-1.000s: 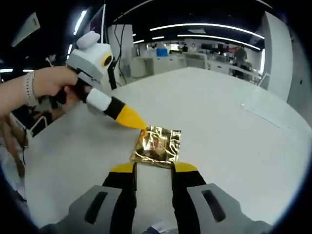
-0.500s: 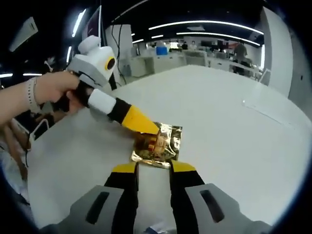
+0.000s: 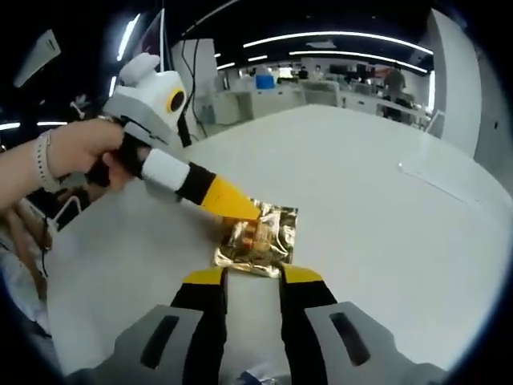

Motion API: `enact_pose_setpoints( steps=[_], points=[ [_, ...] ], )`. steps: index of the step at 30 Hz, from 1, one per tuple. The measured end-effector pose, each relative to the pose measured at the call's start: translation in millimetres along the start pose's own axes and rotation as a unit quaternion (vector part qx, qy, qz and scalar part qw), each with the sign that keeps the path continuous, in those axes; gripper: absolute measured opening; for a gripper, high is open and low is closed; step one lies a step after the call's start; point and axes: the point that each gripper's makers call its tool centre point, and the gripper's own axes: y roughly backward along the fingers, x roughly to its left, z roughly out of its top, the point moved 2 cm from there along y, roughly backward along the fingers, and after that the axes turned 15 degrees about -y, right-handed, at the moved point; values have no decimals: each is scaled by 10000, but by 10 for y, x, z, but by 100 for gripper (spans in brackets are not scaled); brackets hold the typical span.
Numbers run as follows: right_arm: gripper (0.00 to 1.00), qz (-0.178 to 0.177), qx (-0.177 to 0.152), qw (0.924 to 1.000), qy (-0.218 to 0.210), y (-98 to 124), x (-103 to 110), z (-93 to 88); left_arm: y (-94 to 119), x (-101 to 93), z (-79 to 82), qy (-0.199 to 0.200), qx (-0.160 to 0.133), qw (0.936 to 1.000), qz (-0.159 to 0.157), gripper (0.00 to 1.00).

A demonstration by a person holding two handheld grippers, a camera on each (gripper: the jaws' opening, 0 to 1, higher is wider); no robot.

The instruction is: Arrange the skincare products in the storage area until every visible bottle or jar stands upright without overlapping.

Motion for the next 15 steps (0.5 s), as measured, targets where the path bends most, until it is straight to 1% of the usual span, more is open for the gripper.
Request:
enact_pose_setpoints(
  steps=[3, 7, 11, 12, 15],
  points=[
    [30, -2, 40, 10000, 19, 27, 9, -10, 21, -66, 21, -70, -63, 9999, 45, 0],
    [30, 50, 32, 9999, 106, 89, 39, 20, 53, -132, 64, -12, -149, 9999, 58, 0],
    [30, 71, 4, 9997, 222, 185, 85, 55, 87, -231, 101, -165, -184, 9997, 60, 0],
    [30, 75, 8, 9997, 234, 201, 93, 54, 99, -275, 111, -252, -199, 9995, 7, 0],
    [30, 69, 40, 9992, 381, 290, 135, 37, 149, -358, 129, -325, -268, 9991, 10, 0]
  ],
)
